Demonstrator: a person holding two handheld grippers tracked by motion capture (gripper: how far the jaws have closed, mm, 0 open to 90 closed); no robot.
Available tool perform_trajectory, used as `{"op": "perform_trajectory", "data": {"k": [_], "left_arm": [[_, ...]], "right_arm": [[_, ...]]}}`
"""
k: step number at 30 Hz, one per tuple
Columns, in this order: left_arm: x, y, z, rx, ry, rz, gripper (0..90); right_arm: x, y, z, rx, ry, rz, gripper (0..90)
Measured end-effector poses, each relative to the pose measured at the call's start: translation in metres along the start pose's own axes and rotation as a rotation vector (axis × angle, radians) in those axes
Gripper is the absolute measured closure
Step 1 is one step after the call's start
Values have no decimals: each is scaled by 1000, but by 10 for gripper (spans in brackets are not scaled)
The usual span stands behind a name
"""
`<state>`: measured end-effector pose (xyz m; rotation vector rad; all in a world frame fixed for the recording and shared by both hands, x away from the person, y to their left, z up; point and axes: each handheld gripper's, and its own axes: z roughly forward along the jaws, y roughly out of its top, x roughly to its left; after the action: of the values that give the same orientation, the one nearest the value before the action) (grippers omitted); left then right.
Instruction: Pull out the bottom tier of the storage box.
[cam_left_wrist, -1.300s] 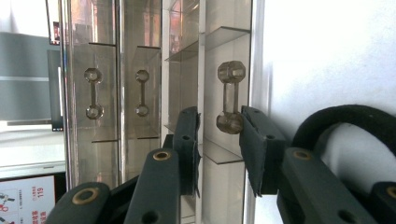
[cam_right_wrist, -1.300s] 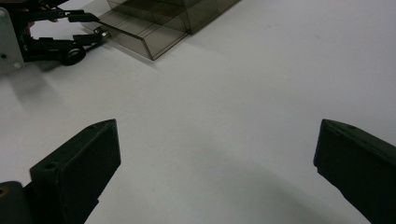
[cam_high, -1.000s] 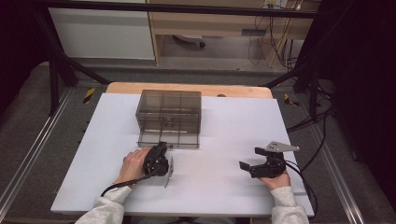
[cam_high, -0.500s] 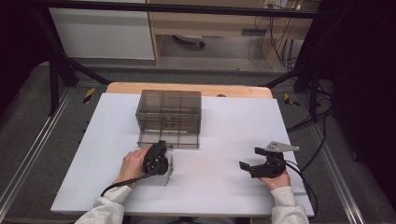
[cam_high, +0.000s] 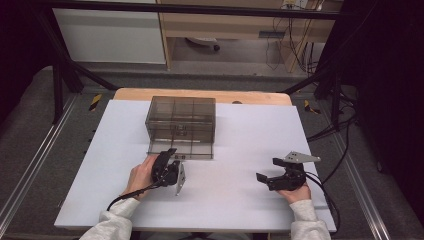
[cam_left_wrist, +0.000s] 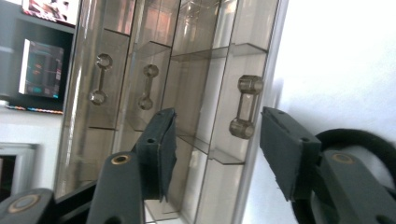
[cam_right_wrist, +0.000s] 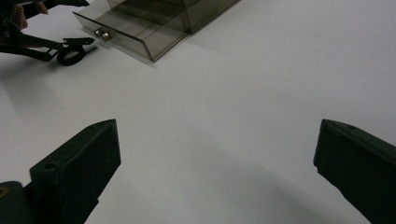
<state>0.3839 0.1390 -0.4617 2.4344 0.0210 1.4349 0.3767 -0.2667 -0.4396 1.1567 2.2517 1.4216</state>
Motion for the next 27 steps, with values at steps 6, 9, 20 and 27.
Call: {"op": "perform_trajectory", "data": {"k": [6, 9, 20, 27], "left_arm": [[5, 0, -4, -14, -51, -113, 408], [9, 0, -6, -32, -77, -182, 381], [22, -4, -15, -62, -154, -415, 297], [29, -12, -21, -67, -206, -550, 240]], "right_arm": [[0, 0, 0, 1, 0, 1, 12], [0, 0, 0, 1, 0, 1, 12], [0, 0, 0, -2, -1, 2, 12], [0, 0, 0, -1, -1, 3, 12]]}}
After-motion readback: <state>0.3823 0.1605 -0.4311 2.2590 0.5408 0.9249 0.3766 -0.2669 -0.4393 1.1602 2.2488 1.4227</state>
